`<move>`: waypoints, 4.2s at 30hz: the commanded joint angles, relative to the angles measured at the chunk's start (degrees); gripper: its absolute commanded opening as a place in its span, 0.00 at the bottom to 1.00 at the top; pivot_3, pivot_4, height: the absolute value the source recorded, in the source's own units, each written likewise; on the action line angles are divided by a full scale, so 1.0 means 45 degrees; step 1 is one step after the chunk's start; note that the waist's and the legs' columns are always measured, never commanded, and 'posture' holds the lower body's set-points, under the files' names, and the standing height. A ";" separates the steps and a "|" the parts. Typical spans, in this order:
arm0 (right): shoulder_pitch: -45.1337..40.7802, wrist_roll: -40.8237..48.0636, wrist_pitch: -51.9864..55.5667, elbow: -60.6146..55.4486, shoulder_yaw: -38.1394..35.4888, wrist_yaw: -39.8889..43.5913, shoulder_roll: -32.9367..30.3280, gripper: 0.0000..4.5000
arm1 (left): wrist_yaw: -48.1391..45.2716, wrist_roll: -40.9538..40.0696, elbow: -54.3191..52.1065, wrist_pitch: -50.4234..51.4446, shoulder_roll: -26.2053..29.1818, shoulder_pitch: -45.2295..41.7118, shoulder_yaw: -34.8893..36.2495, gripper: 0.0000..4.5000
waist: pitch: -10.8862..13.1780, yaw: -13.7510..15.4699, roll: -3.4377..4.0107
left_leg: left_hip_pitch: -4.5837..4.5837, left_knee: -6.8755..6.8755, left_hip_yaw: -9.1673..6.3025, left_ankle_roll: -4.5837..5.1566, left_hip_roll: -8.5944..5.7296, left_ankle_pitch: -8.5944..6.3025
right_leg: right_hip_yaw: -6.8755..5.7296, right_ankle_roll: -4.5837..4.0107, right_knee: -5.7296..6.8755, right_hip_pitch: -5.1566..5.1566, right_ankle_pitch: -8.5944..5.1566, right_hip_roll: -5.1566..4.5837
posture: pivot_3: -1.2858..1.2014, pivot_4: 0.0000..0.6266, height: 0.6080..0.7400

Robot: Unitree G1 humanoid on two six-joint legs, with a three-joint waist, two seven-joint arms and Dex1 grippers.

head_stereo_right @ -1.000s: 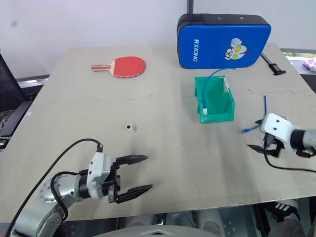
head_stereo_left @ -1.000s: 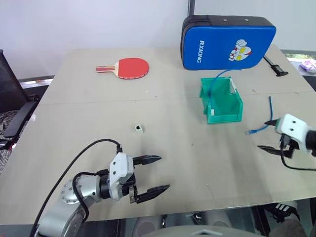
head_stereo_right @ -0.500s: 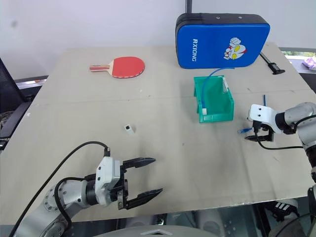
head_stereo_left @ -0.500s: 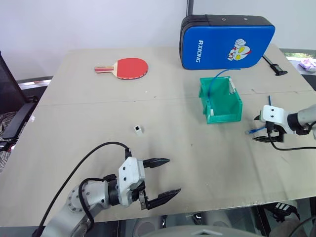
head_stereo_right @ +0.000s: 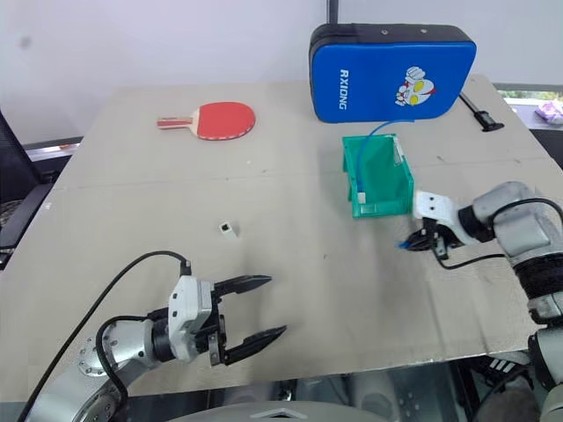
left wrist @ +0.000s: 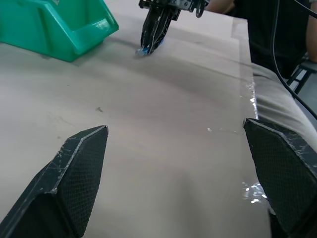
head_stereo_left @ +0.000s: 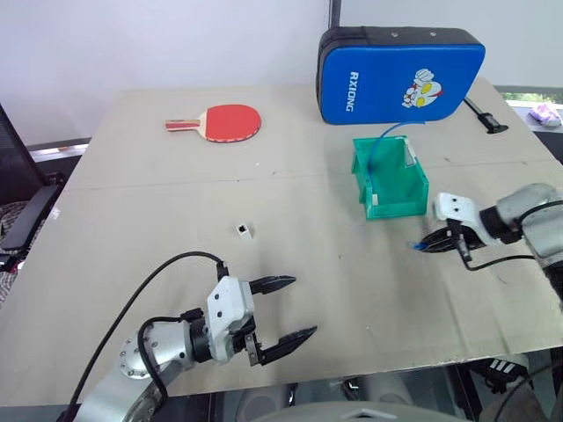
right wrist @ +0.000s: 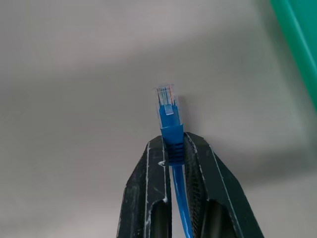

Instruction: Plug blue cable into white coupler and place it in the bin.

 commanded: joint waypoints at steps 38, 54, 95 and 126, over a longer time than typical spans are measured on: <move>1.4465 0.3708 -0.1184 -1.2861 -0.8738 -0.6399 0.2797 0.96 | -0.3235 0.4649 0.9102 0.0292 -0.1489 -1.0574 -0.5142 0.94 | -0.0019 0.0267 -0.0015 | -0.0074 0.0076 -0.0125 0.0008 -0.0108 -0.0001 | -0.0061 0.0065 0.0000 0.0015 -0.0036 0.0011 | 0.52 0.24 1.00; 1.4075 0.5471 0.2153 -1.3299 -0.6256 -0.9787 0.3858 0.96 | -0.5359 0.2108 0.9523 0.0704 -0.2629 -1.0399 -0.4062 0.00 | -0.0048 0.0365 -0.0031 | -0.0088 0.0069 -0.0129 0.0013 -0.0096 -0.0004 | -0.0060 0.0062 -0.0014 0.0019 -0.0042 -0.0016 | 0.52 0.24 1.00; 0.9873 1.6744 0.3075 -1.1163 -0.4753 -1.5109 0.4035 0.00 | -0.3422 -0.4061 0.4999 0.8227 -0.1332 -0.9760 -0.1097 0.28 | -0.0051 0.0291 -0.0021 | -0.0159 0.0082 -0.0154 0.0012 -0.0095 -0.0002 | -0.0076 0.0020 -0.0011 -0.0034 -0.0015 -0.0007 | 0.52 0.24 1.00; 0.9069 1.4511 0.2479 -0.9575 -0.4451 -1.3904 0.3922 0.00 | -0.2441 0.2730 1.1706 -0.1753 0.0030 -0.8007 0.0630 0.57 | -0.0054 0.0351 -0.0028 | -0.0187 0.0070 -0.0134 0.0014 -0.0086 -0.0004 | -0.0083 0.0062 -0.0012 -0.0072 0.0021 -0.0030 | 0.52 0.24 1.00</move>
